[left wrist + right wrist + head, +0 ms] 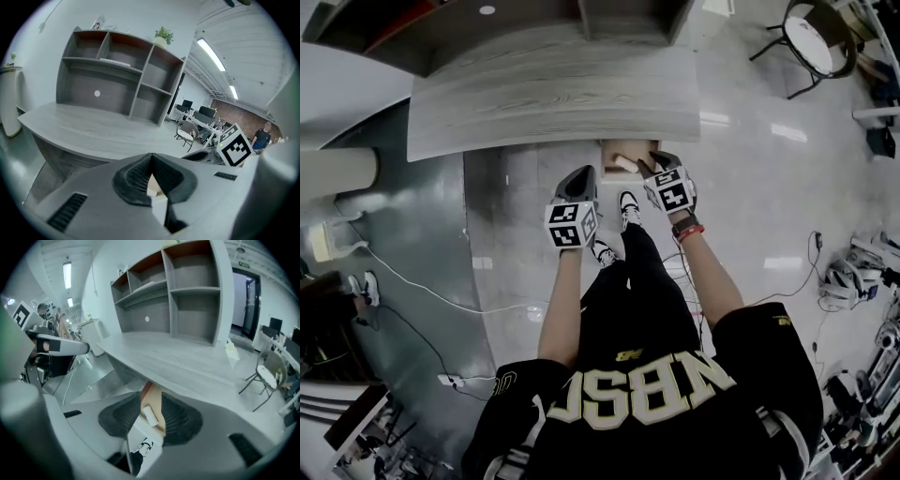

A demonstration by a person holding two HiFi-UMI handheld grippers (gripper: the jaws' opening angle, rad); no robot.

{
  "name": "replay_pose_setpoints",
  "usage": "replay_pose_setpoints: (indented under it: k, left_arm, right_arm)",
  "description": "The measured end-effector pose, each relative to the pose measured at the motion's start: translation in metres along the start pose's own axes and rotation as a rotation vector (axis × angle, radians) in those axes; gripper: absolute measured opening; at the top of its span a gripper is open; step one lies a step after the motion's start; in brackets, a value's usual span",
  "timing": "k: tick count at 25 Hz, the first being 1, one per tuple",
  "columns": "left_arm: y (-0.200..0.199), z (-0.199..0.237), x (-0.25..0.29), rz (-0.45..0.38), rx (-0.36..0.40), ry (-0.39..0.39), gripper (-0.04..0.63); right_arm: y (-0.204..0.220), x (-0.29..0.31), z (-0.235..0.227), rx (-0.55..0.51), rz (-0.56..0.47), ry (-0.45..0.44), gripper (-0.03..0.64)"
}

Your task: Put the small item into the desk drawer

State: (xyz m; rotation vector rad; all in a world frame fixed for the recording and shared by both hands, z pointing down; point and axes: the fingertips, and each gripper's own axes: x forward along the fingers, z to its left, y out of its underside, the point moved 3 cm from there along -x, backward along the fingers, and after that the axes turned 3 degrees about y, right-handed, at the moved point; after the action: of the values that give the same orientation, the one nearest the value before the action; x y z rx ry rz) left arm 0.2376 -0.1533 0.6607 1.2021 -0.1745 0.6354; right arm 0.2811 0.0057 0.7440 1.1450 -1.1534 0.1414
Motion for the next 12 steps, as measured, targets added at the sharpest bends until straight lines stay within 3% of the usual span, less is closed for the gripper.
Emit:
replay_pose_setpoints:
  k: [7,12]
  left_arm:
    - [-0.031,-0.008,-0.008,-0.041,0.025,-0.026,0.012]
    - [-0.059,-0.014,-0.019,-0.101,0.04,-0.015,0.012]
  right_arm:
    - [-0.031,-0.034,-0.001,0.094,-0.074,0.024,0.143]
    - [-0.063,-0.062,0.002,0.097,-0.169,0.034,0.132]
